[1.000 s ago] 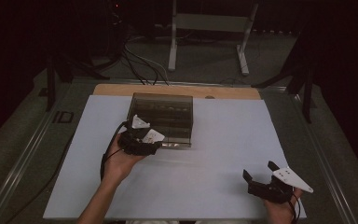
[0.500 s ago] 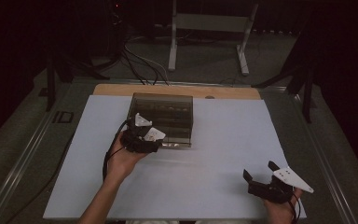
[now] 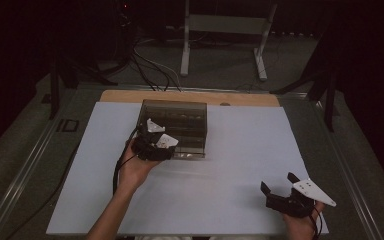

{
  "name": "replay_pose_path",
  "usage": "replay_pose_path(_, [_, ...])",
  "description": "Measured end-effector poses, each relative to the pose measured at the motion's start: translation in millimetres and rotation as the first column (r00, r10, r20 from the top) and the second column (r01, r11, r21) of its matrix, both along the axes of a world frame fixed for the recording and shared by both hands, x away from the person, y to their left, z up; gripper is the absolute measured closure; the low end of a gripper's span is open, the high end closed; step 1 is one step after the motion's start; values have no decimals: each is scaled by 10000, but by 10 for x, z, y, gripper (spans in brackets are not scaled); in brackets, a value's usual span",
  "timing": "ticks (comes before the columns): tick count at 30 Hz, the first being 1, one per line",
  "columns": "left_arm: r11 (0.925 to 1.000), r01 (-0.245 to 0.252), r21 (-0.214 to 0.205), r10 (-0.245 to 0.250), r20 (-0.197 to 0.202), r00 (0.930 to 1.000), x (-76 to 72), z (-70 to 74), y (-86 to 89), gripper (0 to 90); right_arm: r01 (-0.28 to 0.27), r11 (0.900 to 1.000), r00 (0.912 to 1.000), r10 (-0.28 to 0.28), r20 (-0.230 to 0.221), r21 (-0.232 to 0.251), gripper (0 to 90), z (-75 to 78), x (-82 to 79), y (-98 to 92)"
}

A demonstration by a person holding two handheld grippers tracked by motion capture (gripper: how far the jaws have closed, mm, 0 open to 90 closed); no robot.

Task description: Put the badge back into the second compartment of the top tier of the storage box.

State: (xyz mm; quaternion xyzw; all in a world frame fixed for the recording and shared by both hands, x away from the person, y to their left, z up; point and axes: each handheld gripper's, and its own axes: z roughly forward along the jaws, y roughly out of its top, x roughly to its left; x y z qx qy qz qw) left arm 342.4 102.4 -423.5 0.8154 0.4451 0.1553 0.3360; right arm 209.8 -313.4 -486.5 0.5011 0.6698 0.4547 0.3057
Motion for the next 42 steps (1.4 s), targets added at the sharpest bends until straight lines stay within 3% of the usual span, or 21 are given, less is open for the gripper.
replay_pose_path(23, [9995,-303,-128,302,-68,9995,84,-46,-103,346,0,10000,10000,0,3,-1,0,0,1,-1])
replay_pose_path(42, [9981,-610,0,610,-216,9979,103,-69,-114,344,22,10000,10000,-22,0,36,0,4,-1,-4])
